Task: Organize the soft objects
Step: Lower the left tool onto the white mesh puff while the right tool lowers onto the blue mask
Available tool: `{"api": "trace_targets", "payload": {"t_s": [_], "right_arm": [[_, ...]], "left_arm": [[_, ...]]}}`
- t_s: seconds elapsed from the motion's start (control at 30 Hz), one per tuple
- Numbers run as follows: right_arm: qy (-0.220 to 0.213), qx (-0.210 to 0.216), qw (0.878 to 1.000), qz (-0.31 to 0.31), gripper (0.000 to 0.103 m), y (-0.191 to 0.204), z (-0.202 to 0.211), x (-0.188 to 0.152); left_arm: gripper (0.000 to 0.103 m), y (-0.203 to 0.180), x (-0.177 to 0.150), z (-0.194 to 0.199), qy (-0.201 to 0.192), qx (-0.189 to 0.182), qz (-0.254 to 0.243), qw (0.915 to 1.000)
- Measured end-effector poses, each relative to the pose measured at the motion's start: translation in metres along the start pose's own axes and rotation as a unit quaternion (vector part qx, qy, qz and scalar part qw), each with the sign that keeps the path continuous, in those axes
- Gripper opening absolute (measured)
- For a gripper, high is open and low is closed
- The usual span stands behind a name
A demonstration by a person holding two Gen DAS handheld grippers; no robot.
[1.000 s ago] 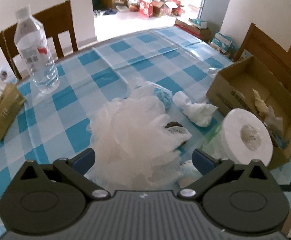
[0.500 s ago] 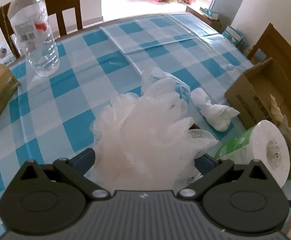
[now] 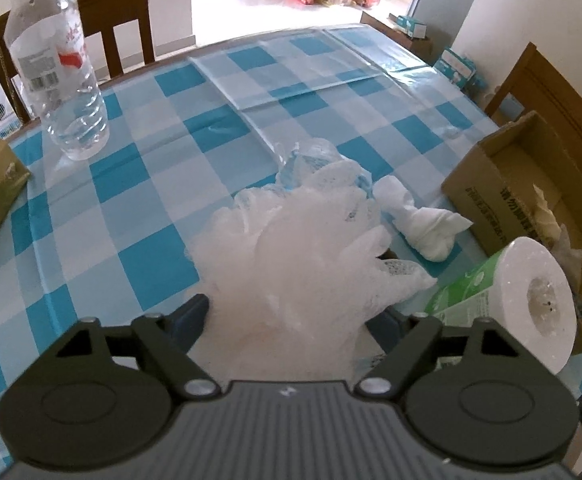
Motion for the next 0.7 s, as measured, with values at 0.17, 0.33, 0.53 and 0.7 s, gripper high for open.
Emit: {"api": "trace_targets", "payload": {"t_s": [0.17, 0.33, 0.53, 0.7], "right_arm": [[0.001, 0.017, 1.0, -0.009, 0.103, 0.005, -0.011, 0.002], [-0.004, 0.02, 1.0, -0.009, 0.103, 0.01, -0.023, 0.01], [0.0, -0.025, 1.0, 0.014, 0.088, 0.015, -0.027, 0.014], [0.008, -0.048, 0.999, 0.015, 0.063, 0.009, -0.023, 0.012]], "left_arm": [[0.083, -0.001, 0.0, 0.003, -0.003, 0.0, -0.003, 1.0], [0.083, 0.0, -0.001, 0.002, -0.004, 0.002, -0.004, 1.0], [0.069, -0.002, 0.0, 0.006, -0.01, 0.005, -0.009, 0.9999], [0.058, 0.0, 0.0, 0.009, -0.011, 0.0, -0.008, 0.9999]]}}
Point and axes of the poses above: each gripper's, at about its wrist camera, not at the fingertips, and z roughly against the way its jaws point, y to its left, x to its top, the point moved 2 cm from there along -z, roughly the way its jaws point, and after that the axes turned 12 degrees about -y, right-handed, at the moved point
